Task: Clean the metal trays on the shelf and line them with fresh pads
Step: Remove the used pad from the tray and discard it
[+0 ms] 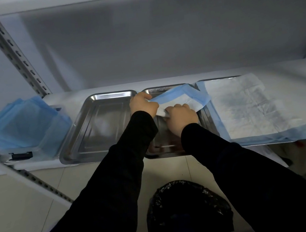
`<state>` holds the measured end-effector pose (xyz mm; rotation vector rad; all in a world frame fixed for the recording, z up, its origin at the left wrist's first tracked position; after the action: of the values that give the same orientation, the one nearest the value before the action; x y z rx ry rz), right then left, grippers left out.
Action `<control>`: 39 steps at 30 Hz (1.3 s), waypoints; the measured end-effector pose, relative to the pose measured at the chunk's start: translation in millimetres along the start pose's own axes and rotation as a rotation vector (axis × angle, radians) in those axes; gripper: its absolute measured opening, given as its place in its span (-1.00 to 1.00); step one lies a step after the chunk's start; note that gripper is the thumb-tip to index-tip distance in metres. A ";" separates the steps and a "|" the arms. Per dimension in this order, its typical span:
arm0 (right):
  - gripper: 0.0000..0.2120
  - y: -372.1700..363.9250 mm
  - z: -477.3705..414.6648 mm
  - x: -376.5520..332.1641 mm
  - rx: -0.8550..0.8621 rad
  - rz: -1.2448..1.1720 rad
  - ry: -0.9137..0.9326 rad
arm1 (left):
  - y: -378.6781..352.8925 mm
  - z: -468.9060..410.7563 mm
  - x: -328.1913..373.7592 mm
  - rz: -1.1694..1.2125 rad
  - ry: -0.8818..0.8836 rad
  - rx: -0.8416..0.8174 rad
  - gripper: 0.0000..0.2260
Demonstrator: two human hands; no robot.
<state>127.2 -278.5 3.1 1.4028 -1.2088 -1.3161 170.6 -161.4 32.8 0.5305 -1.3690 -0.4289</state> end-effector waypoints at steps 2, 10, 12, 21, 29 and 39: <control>-0.72 -0.4 -0.8 3.8 0.003 -0.057 -0.021 | -0.2 0.3 0.7 -0.004 -0.014 0.009 -0.74; -0.72 -4.7 3.2 18.9 -0.005 -0.400 -0.064 | -2.3 -0.9 -6.6 -0.308 -0.068 -0.020 -0.64; -0.69 -4.9 5.9 20.0 -0.003 -0.458 -0.064 | -7.7 0.1 -10.0 -0.444 -0.105 -0.050 -0.60; -0.71 1.8 20.8 32.7 0.001 -0.791 -0.162 | -9.4 8.0 -19.9 -0.449 -0.057 -0.110 -0.75; -0.67 -9.4 34.3 68.1 0.086 -1.154 -0.513 | 0.7 19.0 -13.8 0.024 0.024 -0.139 -0.55; -0.60 -11.9 25.3 74.2 0.090 -1.114 -0.497 | -20.2 23.8 -20.1 0.083 0.030 -0.291 -0.61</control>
<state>101.9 -348.5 -24.4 1.9885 -0.7303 -2.4963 144.3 -168.6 7.6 0.2392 -1.2678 -0.5390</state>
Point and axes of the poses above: each hand's wrist, its own z-axis away from the middle knuckle, its own y-axis out of the back of the hand, x = y × z, the point moved 10 cm from there along -z, towards the middle knuckle, and after that the axes turned 8 degrees about y, right-handed, at the moved point
